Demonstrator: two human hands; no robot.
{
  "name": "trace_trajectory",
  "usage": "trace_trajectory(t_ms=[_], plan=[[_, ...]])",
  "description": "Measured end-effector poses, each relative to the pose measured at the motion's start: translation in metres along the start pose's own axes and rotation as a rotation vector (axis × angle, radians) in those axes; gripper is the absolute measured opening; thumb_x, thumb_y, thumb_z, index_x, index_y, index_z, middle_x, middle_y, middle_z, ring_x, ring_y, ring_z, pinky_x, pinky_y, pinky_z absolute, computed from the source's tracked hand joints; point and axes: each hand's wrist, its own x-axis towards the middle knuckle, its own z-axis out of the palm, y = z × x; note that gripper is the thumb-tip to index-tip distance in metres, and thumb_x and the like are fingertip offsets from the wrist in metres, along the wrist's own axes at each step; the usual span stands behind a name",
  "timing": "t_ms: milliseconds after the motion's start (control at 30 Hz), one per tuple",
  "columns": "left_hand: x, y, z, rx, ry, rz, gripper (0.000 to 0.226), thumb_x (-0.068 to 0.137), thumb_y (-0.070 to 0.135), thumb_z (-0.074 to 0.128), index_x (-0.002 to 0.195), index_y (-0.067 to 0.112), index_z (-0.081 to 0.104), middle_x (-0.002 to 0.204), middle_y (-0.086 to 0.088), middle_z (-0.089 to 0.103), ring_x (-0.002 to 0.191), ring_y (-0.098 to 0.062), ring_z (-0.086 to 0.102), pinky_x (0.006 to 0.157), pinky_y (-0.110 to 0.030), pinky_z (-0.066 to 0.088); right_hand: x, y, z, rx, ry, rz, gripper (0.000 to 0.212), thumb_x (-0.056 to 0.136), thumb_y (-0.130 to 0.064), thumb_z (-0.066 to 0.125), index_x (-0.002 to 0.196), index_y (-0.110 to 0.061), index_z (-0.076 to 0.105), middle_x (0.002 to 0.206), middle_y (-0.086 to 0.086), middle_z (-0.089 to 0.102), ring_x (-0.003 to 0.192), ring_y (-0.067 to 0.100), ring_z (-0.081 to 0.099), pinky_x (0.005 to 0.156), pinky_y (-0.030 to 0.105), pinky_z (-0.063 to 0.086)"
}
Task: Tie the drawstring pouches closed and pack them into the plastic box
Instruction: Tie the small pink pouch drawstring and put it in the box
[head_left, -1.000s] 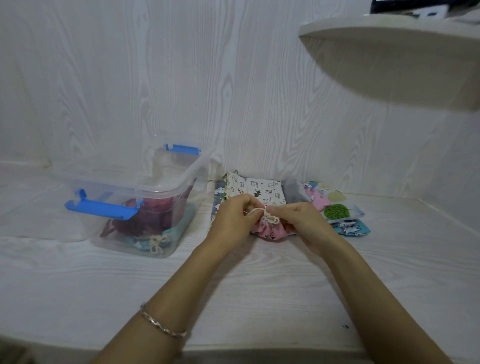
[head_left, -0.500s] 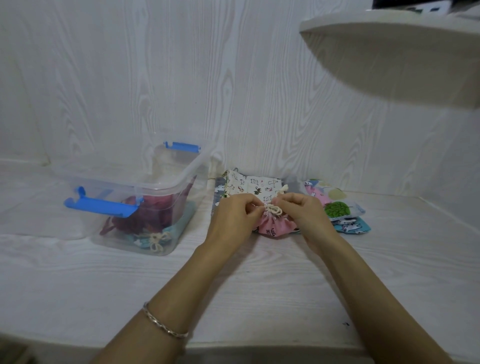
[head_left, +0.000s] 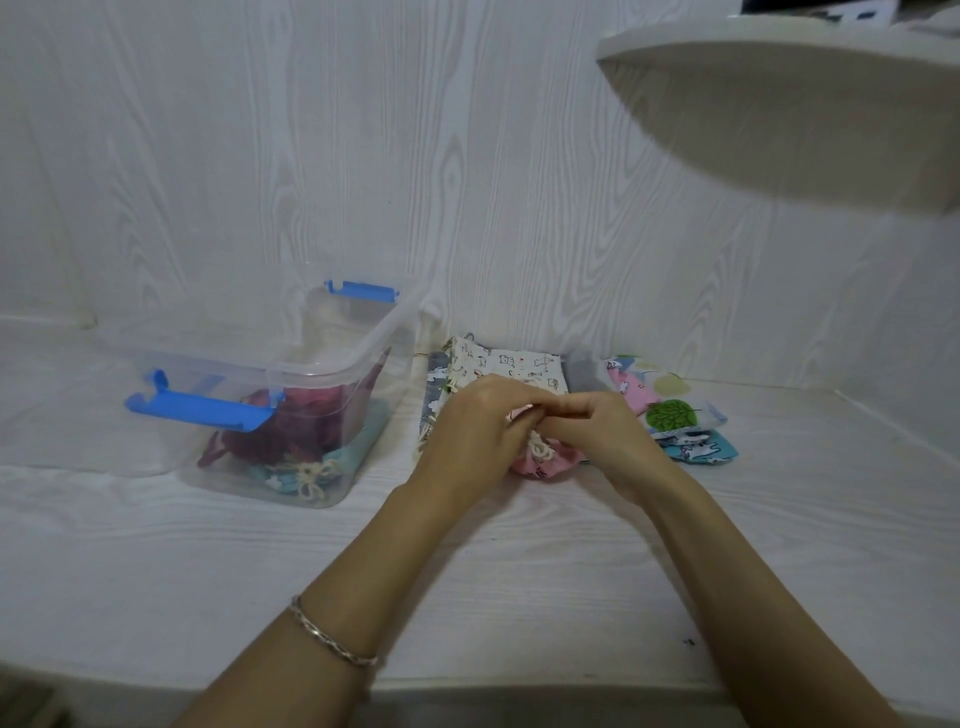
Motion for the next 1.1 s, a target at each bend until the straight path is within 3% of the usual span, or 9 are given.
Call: trace_trajectory(t_ms=[100,233,300,367,533,667,833,967,1100], plan=[[0.0,-0.001,0.0,-0.131,-0.075,-0.145,0.026,0.085,0.011,0.066,0.106,0.023,0.072,0.099,0.009,0.072,0.093,-0.006,0.065,0.085,-0.028,0.052,-0.001,0.0,-0.002,-0.014,-0.033,0.019,0.015,0.081,0.005,0.067,0.084,-0.01,0.065,0.067,0.0,0.071,0.062,0.012,0.063,0.061,0.024,0.049],[0.002,0.002,-0.002,-0.322,-0.102,-0.453,0.025,0.081,0.014,0.075,0.101,0.021,0.062,0.09,0.0,0.07,0.077,-0.014,0.067,0.068,-0.031,0.057,0.0,0.001,-0.001,-0.02,-0.013,0.018,0.029,0.08,0.009,0.065,0.079,-0.014,0.048,0.064,-0.002,0.067,0.057,0.012,0.056,0.055,0.026,0.045],[0.004,0.001,-0.006,-0.377,-0.101,-0.579,0.026,0.077,0.018,0.079,0.095,0.012,0.061,0.084,-0.009,0.071,0.066,-0.017,0.066,0.061,-0.033,0.057,-0.001,0.0,-0.001,-0.033,-0.012,-0.01,0.029,0.08,0.008,0.066,0.076,-0.014,0.048,0.074,0.006,0.068,0.067,0.016,0.06,0.063,0.031,0.05],[0.005,-0.001,-0.008,-0.458,-0.12,-0.675,0.023,0.077,0.013,0.079,0.091,0.006,0.061,0.076,-0.015,0.07,0.06,-0.019,0.066,0.065,-0.036,0.059,-0.001,0.0,-0.001,-0.066,-0.021,-0.048,0.027,0.079,0.009,0.066,0.075,-0.013,0.05,0.079,0.011,0.067,0.073,0.02,0.06,0.071,0.036,0.051],[0.006,-0.003,-0.01,-0.646,-0.173,-0.862,0.018,0.082,0.003,0.073,0.092,0.003,0.057,0.075,-0.023,0.066,0.051,-0.022,0.06,0.067,-0.037,0.057,0.0,0.004,0.005,-0.224,0.001,-0.204,0.022,0.075,0.009,0.067,0.075,-0.011,0.06,0.069,0.001,0.062,0.065,0.012,0.054,0.065,0.028,0.047],[0.007,-0.007,-0.012,-0.576,-0.175,-0.845,0.019,0.08,0.003,0.072,0.092,0.006,0.057,0.083,-0.027,0.067,0.064,-0.028,0.062,0.08,-0.046,0.054,0.001,0.008,0.007,-0.43,0.055,-0.304,0.015,0.075,0.001,0.071,0.082,-0.012,0.075,0.065,-0.009,0.064,0.058,-0.002,0.051,0.058,0.012,0.042],[0.007,-0.009,-0.012,-0.529,-0.225,-0.743,0.013,0.085,0.002,0.066,0.091,0.01,0.058,0.066,-0.007,0.066,0.063,-0.023,0.063,0.08,-0.047,0.055,0.004,0.012,0.003,-0.517,0.043,-0.327,0.01,0.078,-0.011,0.074,0.085,-0.017,0.078,0.072,-0.005,0.07,0.063,0.004,0.056,0.06,0.014,0.043],[0.008,-0.004,-0.016,-0.511,-0.243,-0.704,0.008,0.084,0.003,0.067,0.088,0.009,0.066,0.069,-0.007,0.068,0.063,-0.018,0.065,0.077,-0.041,0.057,0.003,0.008,0.003,-0.447,0.049,-0.273,0.005,0.081,-0.011,0.072,0.082,-0.011,0.077,0.079,0.009,0.067,0.065,0.012,0.053,0.06,0.023,0.043],[0.008,-0.002,-0.017,-0.406,-0.197,-0.652,0.011,0.077,0.0,0.071,0.08,0.011,0.07,0.06,0.002,0.066,0.057,-0.007,0.063,0.06,-0.023,0.054,0.002,0.004,0.004,-0.379,0.002,-0.149,0.01,0.085,-0.013,0.068,0.078,-0.011,0.074,0.081,0.007,0.067,0.07,0.009,0.055,0.064,0.025,0.044]])
